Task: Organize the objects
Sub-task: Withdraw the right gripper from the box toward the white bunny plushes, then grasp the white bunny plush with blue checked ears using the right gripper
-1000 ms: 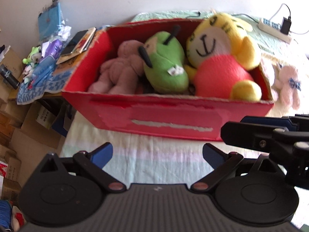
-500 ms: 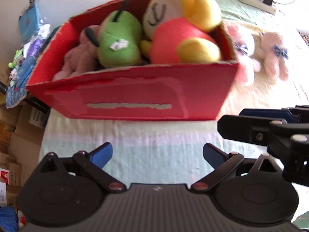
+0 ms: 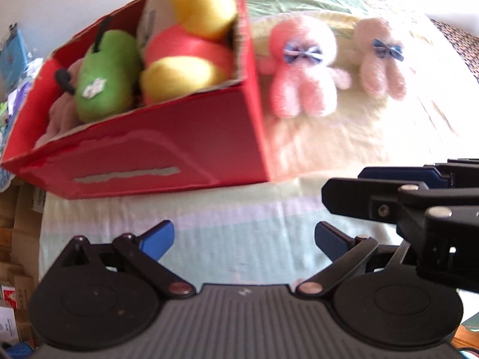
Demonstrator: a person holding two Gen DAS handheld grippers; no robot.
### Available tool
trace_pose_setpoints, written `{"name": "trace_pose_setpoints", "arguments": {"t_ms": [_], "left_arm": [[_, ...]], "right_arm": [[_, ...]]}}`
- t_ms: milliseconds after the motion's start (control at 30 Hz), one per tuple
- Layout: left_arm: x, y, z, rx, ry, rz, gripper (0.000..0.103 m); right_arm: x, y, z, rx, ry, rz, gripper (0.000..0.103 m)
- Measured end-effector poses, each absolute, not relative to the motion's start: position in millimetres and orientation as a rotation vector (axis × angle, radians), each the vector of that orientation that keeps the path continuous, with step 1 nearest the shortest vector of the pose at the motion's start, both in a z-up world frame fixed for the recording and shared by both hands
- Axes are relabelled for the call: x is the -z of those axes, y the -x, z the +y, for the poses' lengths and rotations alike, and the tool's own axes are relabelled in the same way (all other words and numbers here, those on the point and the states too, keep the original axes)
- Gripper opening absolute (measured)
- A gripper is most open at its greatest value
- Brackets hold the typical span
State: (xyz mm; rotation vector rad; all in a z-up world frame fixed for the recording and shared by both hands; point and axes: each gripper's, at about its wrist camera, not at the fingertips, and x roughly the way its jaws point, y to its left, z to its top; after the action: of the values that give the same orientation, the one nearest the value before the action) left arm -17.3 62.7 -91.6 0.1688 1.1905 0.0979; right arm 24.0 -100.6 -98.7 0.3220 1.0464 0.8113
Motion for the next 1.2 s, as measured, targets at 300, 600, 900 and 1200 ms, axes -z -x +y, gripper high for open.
{"name": "trace_pose_setpoints", "arguments": {"t_ms": [300,600,900,1200], "left_arm": [[102.3,12.0,19.8,0.002,-0.213,1.206,0.1],[115.7,-1.3,-15.8,0.132,-0.261,1.222,0.1],[119.6,-30.4,-33.5,0.279,-0.242,1.213,0.1],[108.7,-66.2,-43.6,0.386,-0.255,1.159,0.102]], "right_arm": [[109.4,-27.9,-135.9,-0.732,-0.365,1.062,0.036],[122.3,-33.1,-169.6,-0.6,-0.432,1.082,0.036],[123.6,-49.8,-201.1,-0.462,-0.508,1.054,0.037],[112.8,-91.2,-212.8,-0.396,-0.546,0.978,0.036]]}}
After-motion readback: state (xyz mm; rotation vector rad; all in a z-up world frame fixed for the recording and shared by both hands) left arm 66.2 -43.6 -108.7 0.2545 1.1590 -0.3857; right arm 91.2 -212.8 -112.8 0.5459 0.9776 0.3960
